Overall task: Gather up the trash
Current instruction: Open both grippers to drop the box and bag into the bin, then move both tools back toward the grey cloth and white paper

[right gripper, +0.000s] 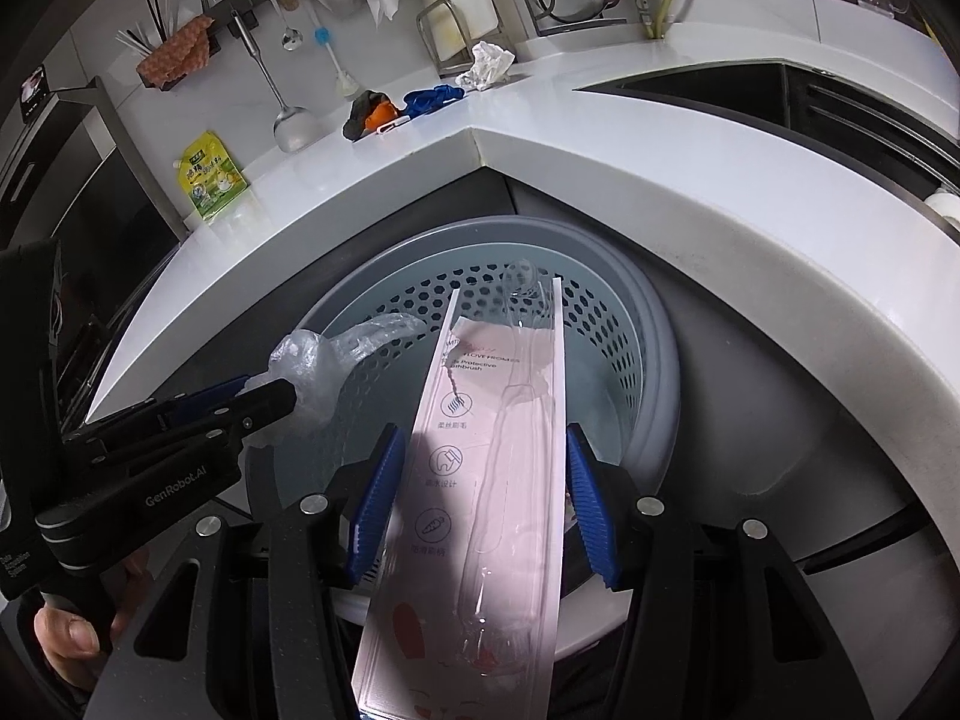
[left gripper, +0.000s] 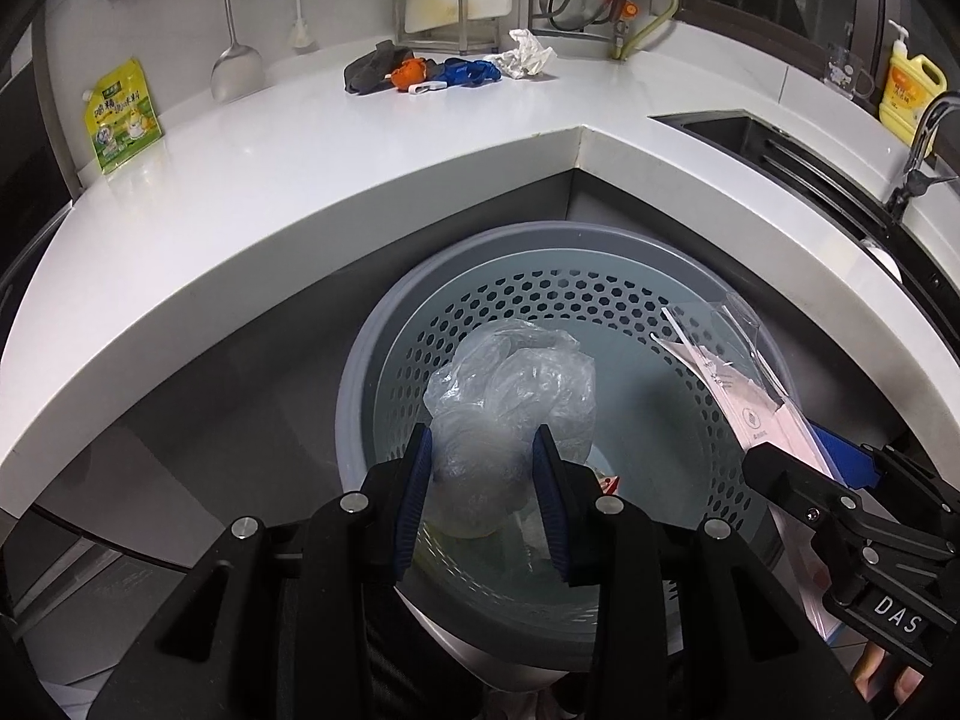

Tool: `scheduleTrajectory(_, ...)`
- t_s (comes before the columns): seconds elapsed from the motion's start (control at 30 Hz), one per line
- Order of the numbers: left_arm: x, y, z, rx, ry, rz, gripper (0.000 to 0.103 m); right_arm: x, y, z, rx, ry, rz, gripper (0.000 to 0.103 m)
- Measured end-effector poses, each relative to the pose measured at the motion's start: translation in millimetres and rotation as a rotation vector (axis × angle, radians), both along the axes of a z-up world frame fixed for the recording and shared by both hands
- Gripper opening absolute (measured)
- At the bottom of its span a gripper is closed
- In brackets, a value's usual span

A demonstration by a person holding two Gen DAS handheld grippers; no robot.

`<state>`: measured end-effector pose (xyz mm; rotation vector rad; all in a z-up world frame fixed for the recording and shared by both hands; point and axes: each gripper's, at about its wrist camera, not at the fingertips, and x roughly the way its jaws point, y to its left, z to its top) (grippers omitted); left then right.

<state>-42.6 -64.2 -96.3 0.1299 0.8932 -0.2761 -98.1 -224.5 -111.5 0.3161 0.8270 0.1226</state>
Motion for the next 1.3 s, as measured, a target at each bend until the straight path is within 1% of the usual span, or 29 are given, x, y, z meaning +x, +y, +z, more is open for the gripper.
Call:
scheduleTrajectory(0.2, 0.3, 0.4, -1.1, 0.000, 0.001, 0.004, 0.036, 0.0, -0.3, -1.2, 0.002, 0.002, -0.004, 0.052)
scheduleTrajectory(0.23, 0.2, 0.5, -1.1, 0.001, 0.000, 0.006, 0.037, -0.1, -0.4, -1.5, 0.003, 0.002, -0.004, 0.052)
scheduleTrajectory(0.3, 0.4, 0.3, -1.1, 0.001, 0.000, 0.007, 0.042, -0.3, -0.2, -1.6, 0.004, 0.001, -0.004, 0.053)
scheduleTrajectory(0.33, 0.3, 0.4, -1.0, 0.002, -0.001, 0.008, 0.046, -0.3, -0.4, -1.5, 0.005, 0.001, -0.004, 0.054)
scheduleTrajectory(0.4, -0.2, 1.7, -0.3, 0.002, -0.005, 0.011, 0.055, -1.4, -1.3, -0.4, 0.006, -0.004, -0.012, 0.068)
scheduleTrajectory(0.43, 0.0, 2.3, 0.2, 0.001, -0.009, 0.016, 0.061, -2.0, -1.8, 0.6, 0.008, -0.009, -0.017, 0.068)
scheduleTrajectory(0.47, 0.0, 2.9, 0.8, -0.001, -0.011, 0.018, 0.063, -2.7, -2.9, 1.8, 0.013, -0.015, -0.019, 0.068)
scheduleTrajectory(0.63, 1.5, 4.6, 0.3, -0.007, -0.006, 0.024, 0.067, -3.4, -5.9, 3.2, 0.017, -0.021, -0.027, 0.068)
scheduleTrajectory(0.73, 2.1, 4.8, 0.0, -0.009, -0.004, 0.026, 0.068, -3.5, -6.2, 3.2, 0.017, -0.021, -0.026, 0.068)
scheduleTrajectory(0.83, 1.3, 5.5, -0.1, -0.012, -0.007, 0.029, 0.072, -3.9, -7.0, 3.7, 0.018, -0.023, -0.027, 0.068)
scheduleTrajectory(1.2, 1.8, 7.1, 0.3, -0.014, -0.010, 0.033, 0.072, -4.6, -8.7, 3.9, 0.020, -0.026, -0.027, 0.068)
scheduleTrajectory(1.3, 1.5, 8.9, 0.9, -0.014, -0.015, 0.038, 0.076, -4.6, -8.9, 3.8, 0.020, -0.025, -0.027, 0.068)
